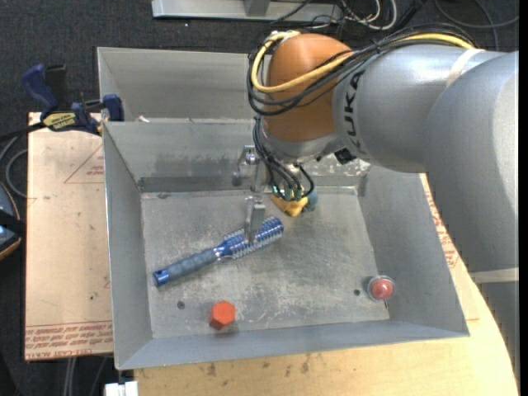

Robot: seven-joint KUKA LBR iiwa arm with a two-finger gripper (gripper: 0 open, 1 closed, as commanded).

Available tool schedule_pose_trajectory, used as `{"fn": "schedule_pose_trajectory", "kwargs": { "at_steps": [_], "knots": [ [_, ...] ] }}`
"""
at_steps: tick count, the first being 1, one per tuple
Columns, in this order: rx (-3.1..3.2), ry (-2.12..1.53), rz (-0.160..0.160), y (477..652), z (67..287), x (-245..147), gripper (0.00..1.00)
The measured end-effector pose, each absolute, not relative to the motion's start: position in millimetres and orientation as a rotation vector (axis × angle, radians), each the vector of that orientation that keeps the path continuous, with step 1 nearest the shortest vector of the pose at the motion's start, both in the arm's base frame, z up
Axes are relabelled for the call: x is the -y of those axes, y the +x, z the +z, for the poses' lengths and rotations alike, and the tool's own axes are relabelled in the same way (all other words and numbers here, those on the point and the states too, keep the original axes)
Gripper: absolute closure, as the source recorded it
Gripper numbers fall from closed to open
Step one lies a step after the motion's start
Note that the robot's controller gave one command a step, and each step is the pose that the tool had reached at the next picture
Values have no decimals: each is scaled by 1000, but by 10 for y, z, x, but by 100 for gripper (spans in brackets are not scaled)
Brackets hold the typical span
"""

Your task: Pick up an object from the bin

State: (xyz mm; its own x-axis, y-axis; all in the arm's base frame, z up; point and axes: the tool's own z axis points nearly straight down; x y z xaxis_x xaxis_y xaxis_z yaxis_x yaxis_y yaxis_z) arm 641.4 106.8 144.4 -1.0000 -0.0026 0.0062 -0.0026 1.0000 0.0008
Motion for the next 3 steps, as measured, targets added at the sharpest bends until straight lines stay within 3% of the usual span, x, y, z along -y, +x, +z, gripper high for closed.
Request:
{"fn": "schedule_pose_trajectory", "kwargs": {
  "at_steps": [1, 2, 3],
  "knots": [
    [3144, 309, -5, 5874, 749, -861, 0],
    [3151, 308, -7, 5893, 765, -864, 100],
    [3138, 306, 1, 5885, 2314, -561, 100]
  ]
}}
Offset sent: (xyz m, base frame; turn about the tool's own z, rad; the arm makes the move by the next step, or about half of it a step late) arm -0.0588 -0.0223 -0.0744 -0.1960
